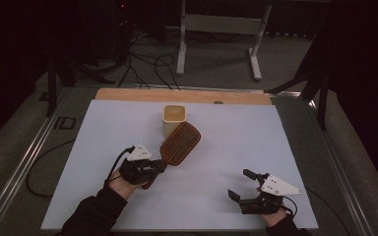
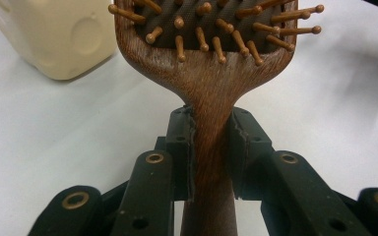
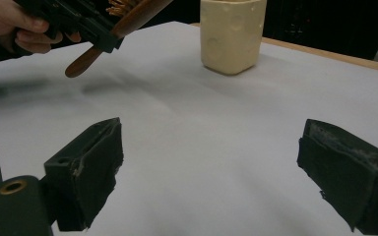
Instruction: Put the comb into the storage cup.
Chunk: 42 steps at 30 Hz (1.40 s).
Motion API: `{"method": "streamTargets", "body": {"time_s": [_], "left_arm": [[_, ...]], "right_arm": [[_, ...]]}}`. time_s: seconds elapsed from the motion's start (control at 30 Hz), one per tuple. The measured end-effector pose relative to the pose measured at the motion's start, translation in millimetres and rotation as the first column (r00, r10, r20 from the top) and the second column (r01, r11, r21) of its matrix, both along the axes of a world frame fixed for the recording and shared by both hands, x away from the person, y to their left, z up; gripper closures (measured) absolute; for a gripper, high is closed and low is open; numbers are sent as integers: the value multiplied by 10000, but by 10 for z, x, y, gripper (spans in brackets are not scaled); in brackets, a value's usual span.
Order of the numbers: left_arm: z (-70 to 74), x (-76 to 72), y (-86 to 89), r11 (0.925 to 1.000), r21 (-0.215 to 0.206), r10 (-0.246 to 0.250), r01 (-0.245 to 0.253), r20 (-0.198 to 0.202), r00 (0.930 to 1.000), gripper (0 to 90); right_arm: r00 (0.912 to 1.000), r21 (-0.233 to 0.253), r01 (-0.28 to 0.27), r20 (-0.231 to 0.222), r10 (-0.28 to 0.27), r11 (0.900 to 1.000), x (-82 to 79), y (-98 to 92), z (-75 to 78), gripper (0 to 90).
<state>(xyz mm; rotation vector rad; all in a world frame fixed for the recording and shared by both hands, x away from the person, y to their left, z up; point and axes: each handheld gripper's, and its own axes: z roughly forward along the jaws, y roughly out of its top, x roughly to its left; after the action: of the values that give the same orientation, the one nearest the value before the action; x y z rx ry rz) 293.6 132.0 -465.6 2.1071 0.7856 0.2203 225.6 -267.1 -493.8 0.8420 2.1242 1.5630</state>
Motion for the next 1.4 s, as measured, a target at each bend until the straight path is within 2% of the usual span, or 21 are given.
{"method": "streamTargets", "body": {"time_s": [0.13, 0.3, 0.47, 0.53, 0.7, 0.73, 1.0, 1.2, 1.33, 1.4], "left_arm": [[-22, -36, 14, 10000, -46, -43, 44, 210, 9998, 741], [-49, -66, 31, 9998, -188, 69, -63, 308, 9995, 741], [-64, -89, 19, 9993, -367, -49, 63, 393, 9992, 741], [-58, -94, 9, 9993, -338, -131, 145, 417, 9990, 741], [-51, -109, 4, 9992, -383, -90, 112, 590, 9982, 741], [-50, -106, 6, 9991, -413, -86, 110, 587, 9982, 741], [-46, -109, -8, 9988, -453, -143, 174, 687, 9975, 741], [-48, -104, -8, 9986, -478, -186, 220, 693, 9974, 741], [-53, -95, -4, 9984, -525, -171, 204, 633, 9978, 741], [-54, -94, -1, 9980, -584, -192, 229, 631, 9978, 741]], "right_arm": [[10000, -33, 40, 9, -40, 10000, -3, 6, 7, 97], [9999, -9, 124, -57, -124, 9999, -3, 12, 23, 97], [9997, 12, 227, -121, -227, 9997, -8, 34, 71, 97], [9994, 85, 330, -136, -328, 9994, -14, 47, 129, 97], [9977, -151, 622, -253, -626, 9979, -49, 108, 350, 97], [9977, -180, 656, -143, -659, 9977, -55, 118, 400, 97], [9978, 303, 660, -106, -657, 9974, -28, 174, 769, 97], [9987, 301, 496, -126, -492, 9983, 63, 244, 880, 97], [9995, 624, 271, -157, -262, 9977, 176, 341, 962, 97], [9995, 613, 260, -178, -249, 9978, 193, 360, 975, 97]]}}
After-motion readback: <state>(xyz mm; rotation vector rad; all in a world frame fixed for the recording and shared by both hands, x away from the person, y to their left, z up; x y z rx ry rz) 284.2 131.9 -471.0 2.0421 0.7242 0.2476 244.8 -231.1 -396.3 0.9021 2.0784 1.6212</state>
